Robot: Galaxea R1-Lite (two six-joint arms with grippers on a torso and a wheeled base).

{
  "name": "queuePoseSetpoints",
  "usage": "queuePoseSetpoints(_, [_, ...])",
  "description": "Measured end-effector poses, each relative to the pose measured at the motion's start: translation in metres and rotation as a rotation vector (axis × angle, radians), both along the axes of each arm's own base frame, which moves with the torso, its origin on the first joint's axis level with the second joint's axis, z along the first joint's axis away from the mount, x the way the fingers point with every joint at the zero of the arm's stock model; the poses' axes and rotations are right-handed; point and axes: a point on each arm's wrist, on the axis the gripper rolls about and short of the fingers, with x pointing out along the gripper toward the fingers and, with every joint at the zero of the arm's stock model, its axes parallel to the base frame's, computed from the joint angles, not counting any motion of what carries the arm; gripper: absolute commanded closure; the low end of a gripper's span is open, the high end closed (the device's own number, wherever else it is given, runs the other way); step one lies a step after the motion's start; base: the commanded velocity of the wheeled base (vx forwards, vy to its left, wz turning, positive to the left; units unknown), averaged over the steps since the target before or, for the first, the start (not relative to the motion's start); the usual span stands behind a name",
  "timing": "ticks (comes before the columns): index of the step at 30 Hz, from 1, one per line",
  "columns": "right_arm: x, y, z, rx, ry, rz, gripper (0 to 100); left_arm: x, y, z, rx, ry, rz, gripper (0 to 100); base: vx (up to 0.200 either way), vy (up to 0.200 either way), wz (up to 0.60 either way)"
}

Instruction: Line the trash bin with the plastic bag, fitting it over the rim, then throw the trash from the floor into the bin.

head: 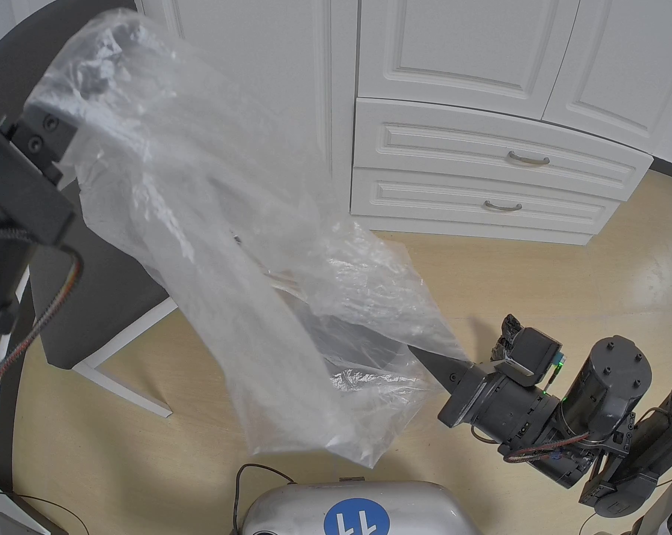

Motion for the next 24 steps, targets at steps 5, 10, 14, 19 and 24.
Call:
queuePoseSetpoints(5, [0.001,0.0,0.001,-0.05,-0.047,-0.042,100,0.004,-0.005,-0.013,0.072,0.014,0.022,100,0.0,0.0,0.0])
queuePoseSetpoints(10, [-0.001,-0.003,0.0,-0.103,-0.073,-0.05,100,0.009,-0.011,-0.027,0.126,0.049,0.03,100,0.0,0.0,0.0])
queuePoseSetpoints(14, [-0.003,-0.005,-0.003,-0.145,-0.088,-0.055,100,0.015,-0.016,-0.037,0.169,0.081,0.038,100,0.0,0.0,0.0])
queuePoseSetpoints(19, [-0.003,-0.007,-0.002,-0.187,-0.118,-0.07,100,0.022,-0.022,-0.047,0.206,0.11,0.046,100,0.0,0.0,0.0])
queuePoseSetpoints(24, [-0.002,-0.01,0.005,-0.257,-0.19,-0.163,100,0.033,-0.028,-0.058,0.245,0.143,0.066,100,0.0,0.0,0.0])
